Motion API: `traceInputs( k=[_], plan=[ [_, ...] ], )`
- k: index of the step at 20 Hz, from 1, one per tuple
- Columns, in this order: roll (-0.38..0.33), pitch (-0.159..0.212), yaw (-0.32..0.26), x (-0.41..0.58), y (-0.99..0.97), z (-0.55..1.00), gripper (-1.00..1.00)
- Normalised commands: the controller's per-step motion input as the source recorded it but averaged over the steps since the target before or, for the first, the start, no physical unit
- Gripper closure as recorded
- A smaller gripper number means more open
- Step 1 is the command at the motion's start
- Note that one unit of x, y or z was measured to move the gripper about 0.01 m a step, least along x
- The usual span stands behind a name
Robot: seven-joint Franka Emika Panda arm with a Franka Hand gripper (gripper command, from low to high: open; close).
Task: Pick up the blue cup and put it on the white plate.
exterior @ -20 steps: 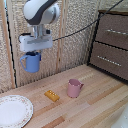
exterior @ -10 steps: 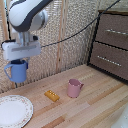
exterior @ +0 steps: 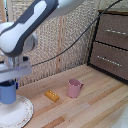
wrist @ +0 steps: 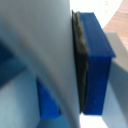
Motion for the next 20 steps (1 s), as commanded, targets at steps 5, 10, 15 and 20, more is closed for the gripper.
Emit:
traceInputs(
  k=[5,10,15,20],
  plan=[
    [-0.334,-0.098,0.000,0.256,0.46,-0.18,1.00],
    [-0.292,-0.144,0.003,0.419,0.27,0.00,1.00],
    [-0.187,-0.147,0.062,0.361,0.00,0.00,1.00],
    [-0.041,-0.076,0.038,0.060,0.00,0.07,-1.00]
  ],
)
